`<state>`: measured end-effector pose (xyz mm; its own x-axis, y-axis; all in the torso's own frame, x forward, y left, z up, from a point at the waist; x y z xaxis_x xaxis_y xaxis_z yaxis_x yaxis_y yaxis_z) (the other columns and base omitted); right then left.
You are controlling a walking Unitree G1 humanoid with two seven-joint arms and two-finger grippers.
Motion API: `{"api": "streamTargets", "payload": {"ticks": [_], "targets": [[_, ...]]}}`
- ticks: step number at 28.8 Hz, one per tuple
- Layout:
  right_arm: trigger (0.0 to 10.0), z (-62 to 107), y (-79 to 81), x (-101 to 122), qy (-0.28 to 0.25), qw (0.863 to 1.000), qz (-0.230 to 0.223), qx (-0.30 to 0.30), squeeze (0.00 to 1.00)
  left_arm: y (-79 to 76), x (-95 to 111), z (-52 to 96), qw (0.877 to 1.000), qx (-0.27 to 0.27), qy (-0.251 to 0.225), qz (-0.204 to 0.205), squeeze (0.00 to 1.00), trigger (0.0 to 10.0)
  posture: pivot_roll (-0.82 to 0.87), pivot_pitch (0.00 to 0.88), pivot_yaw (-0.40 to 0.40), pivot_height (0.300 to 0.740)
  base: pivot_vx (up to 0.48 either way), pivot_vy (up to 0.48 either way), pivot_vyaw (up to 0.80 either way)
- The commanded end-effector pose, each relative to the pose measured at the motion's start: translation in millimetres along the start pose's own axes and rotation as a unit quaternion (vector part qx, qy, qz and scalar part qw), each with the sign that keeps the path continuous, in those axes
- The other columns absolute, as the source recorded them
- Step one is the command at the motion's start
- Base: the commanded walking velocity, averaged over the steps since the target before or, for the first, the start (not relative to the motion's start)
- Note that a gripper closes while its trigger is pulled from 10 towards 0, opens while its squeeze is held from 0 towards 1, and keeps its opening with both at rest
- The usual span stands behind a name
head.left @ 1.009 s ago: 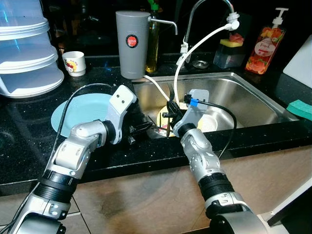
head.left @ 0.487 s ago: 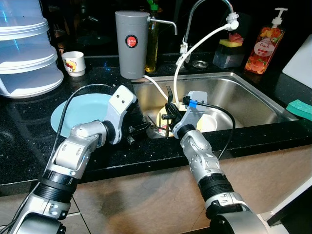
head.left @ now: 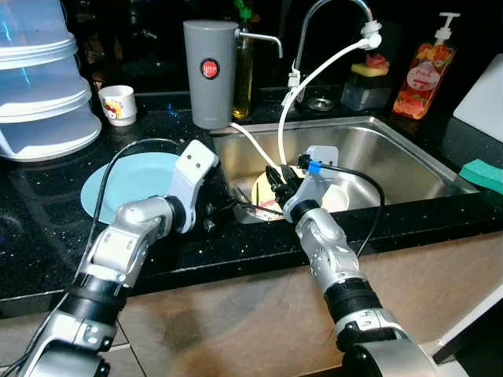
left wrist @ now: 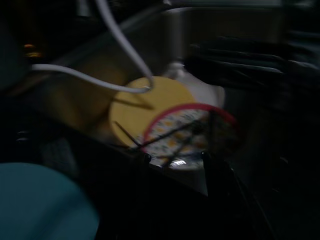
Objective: Kitchen organization
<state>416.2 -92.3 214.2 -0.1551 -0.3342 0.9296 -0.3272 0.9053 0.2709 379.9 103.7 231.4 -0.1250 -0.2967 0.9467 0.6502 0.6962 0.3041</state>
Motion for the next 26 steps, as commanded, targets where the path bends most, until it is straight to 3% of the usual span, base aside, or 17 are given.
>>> {"api": "streamTargets", "payload": {"ticks": [1, 4, 5, 7, 8, 11, 15, 16, 18, 21, 23, 24, 25, 26], "targets": [[10.0, 1.3, -3.8, 1.1, -0.002, 1.000, -0.001, -0.007, 0.00, 8.2, 0.6, 0.4, 1.000, 0.025, 0.001, 0.002, 0.00, 10.0, 0.04, 0.034, 0.021, 0.740, 0.000, 0.000, 0.00], [10.0, 0.5, -4.2, 9.7, -0.015, 1.000, 0.008, -0.010, 0.00, 35.6, 2.4, 5.9, 0.993, 0.108, -0.009, 0.053, 0.00, 10.0, 0.04, 0.034, 0.018, 0.740, 0.000, 0.000, 0.00], [10.0, 0.6, -4.4, 14.7, -0.021, 1.000, 0.015, -0.009, 0.00, 52.8, 2.3, 14.2, 0.984, 0.162, -0.011, 0.075, 0.00, 10.0, 0.05, 0.040, 0.006, 0.740, 0.000, 0.000, 0.00], [10.0, 0.5, -4.3, 16.8, -0.023, 1.000, 0.017, -0.008, 0.00, 58.8, 0.2, 18.2, 0.981, 0.181, -0.002, 0.068, 0.00, 10.0, 0.05, 0.040, 0.006, 0.740, 0.000, 0.000, 0.00], [10.0, 0.4, -2.1, 19.3, -0.025, 1.000, 0.015, 0.000, 0.00, 67.4, -3.9, 24.5, 0.976, 0.213, 0.019, 0.037, 0.00, 10.0, 0.05, 0.040, 0.000, 0.740, 0.000, 0.000, 0.00], [10.0, 0.2, 2.6, 23.6, -0.029, 0.999, 0.016, 0.015, 0.00, 79.8, -7.2, 34.9, 0.966, 0.256, 0.038, 0.004, 0.00, 10.0, 0.05, 0.040, 0.000, 0.740, 0.000, 0.000, 0.00], [10.0, -1.8, 9.4, 27.6, -0.030, 0.999, 0.011, 0.030, 0.00, 100.9, -5.5, 52.6, 0.947, 0.320, 0.028, 0.028, 0.00, 10.0, 0.06, 0.041, -0.003, 0.740, 0.000, 0.000, 0.00], [10.0, -1.8, 9.4, 27.6, -0.030, 0.999, 0.011, 0.030, 0.00, 100.9, -5.5, 52.6, 0.947, 0.320, 0.028, 0.028, 0.00, 10.0, 0.06, 0.041, -0.003, 0.740, 0.000, 0.000, 0.00], [10.0, -5.0, 20.2, 28.7, -0.026, 0.998, 0.000, 0.054, 0.00, 126.0, -19.0, 78.1, 0.922, 0.383, 0.058, 0.031, 0.00, 10.0, 0.06, 0.041, -0.010, 0.740, 0.000, 0.000, 0.00], [10.0, -5.8, 24.6, 28.4, -0.024, 0.998, -0.014, 0.064, 0.00, 132.5, -23.8, 87.4, 0.916, 0.394, 0.062, 0.041, 0.00, 10.0, 0.06, 0.044, -0.009, 0.740, 0.000, 0.000, 0.00], [10.0, -5.4, 28.5, 28.4, -0.021, 0.997, -0.028, 0.074, 0.00, 140.4, -28.9, 100.8, 0.908, 0.410, 0.052, 0.073, 0.00, 10.0, 0.06, 0.045, -0.008, 0.740, 0.000, 0.000, 0.00], [10.0, -5.4, 28.5, 28.4, -0.021, 0.997, -0.028, 0.074, 0.00, 140.4, -28.9, 100.8, 0.908, 0.410, 0.052, 0.073, 0.00, 10.0, 0.06, 0.045, -0.008, 0.740, 0.000, 0.000, 0.00], [10.0, -3.2, 30.8, 28.3, -0.015, 0.996, -0.034, 0.081, 0.00, 144.6, -32.2, 110.1, 0.904, 0.414, 0.035, 0.102, 0.00, 10.0, 0.07, 0.052, -0.017, 0.740, 0.000, 0.000, 0.00], [10.0, -3.2, 30.8, 28.3, -0.015, 0.996, -0.034, 0.081, 0.00, 144.6, -32.2, 110.1, 0.904, 0.414, 0.035, 0.102, 0.00, 10.0, 0.07, 0.052, -0.017, 0.740, 0.000, 0.000, 0.00]]}}
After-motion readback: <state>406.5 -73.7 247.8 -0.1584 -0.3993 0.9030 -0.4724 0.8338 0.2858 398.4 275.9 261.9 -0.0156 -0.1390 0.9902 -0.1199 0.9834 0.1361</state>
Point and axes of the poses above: a point about 5 cm out from each wrist's last joint towards the gripper, its own z axis pointing back from the gripper into the wrist, its own x axis along the axis of the wrist's last joint, y = z × x, the point moved 3 cm from there along -z, pointing out of the wrist towards the gripper, and after that the axes turned 5 degrees about -z, right-handed, at the moved point
